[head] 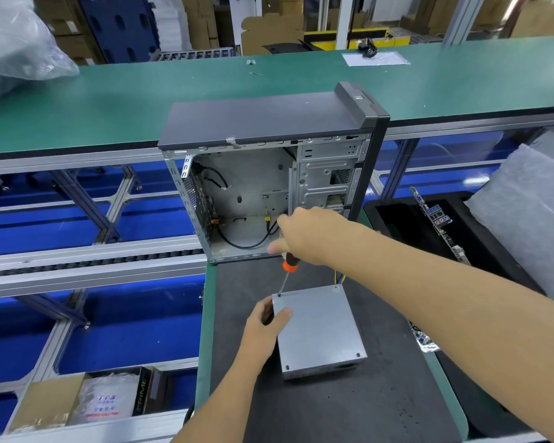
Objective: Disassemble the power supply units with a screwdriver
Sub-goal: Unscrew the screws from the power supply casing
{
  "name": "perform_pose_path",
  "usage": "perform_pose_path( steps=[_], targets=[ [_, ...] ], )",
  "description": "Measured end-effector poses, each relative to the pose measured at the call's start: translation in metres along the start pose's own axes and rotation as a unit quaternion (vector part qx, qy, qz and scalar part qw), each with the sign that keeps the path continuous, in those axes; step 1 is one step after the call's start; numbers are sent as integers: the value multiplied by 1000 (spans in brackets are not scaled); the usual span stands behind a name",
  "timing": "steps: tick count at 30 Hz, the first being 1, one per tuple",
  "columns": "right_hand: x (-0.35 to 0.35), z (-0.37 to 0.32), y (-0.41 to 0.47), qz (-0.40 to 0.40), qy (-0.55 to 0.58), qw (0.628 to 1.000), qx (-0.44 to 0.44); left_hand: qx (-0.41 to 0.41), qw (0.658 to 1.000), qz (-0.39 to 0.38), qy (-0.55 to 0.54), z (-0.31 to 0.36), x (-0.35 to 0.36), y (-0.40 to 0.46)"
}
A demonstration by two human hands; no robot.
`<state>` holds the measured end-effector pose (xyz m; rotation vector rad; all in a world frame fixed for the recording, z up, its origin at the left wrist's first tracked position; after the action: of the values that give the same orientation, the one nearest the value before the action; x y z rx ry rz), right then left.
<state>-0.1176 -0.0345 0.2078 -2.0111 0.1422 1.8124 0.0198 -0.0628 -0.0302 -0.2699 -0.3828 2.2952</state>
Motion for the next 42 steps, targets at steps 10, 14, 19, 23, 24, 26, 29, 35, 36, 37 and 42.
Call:
perform_pose_path(
  steps=[10, 14, 19, 23, 24, 26, 29, 35, 36, 37, 42],
  targets=[
    [3, 0, 3, -28, -26, 998, -41, 1, 1000, 2, -3, 1, 0, -1],
    [4, -2, 1, -32, 4, 993, -112, 0, 1000, -1, -8, 2, 0, -1],
    [1, -1, 2, -15, 53, 987, -152, 1, 1000, 1, -6, 0, 1, -1],
    [0, 0, 1, -47, 65, 992, -102, 1, 1000, 0, -7, 0, 0, 0],
    [1, 0, 1, -55, 57, 994, -80, 1, 1000, 0, -6, 0, 0, 0],
    [2, -1, 1, -39, 31, 998, -48, 1, 1000, -1, -2, 0, 0, 0],
    [3, -3, 0, 3, -32, 997, -75, 0, 1000, -3, 0, 0, 0, -1],
    [2, 0, 0, -11, 67, 990, -120, 0, 1000, -5, -7, -1, 1, 1],
    [3, 0, 0, -14, 69, 991, -112, 0, 1000, -4, -10, -1, 1, 1],
    [4, 1, 1, -16, 77, 992, -100, 1, 1000, -3, -13, -2, 1, 1],
    [5, -6, -1, -14, -44, 993, -111, 3, 1000, -6, -16, -1, 0, 1]
  ],
)
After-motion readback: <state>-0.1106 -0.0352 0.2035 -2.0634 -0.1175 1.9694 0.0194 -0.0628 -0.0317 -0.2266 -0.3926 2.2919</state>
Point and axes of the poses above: each hand's wrist, its own y-axis towards the middle knuckle, its own x-axis out of the palm, z = x × y, the point moved 2 cm from there along y, towards the middle knuckle, and after that the axes turned 10 degrees about y, right-handed, at the moved point
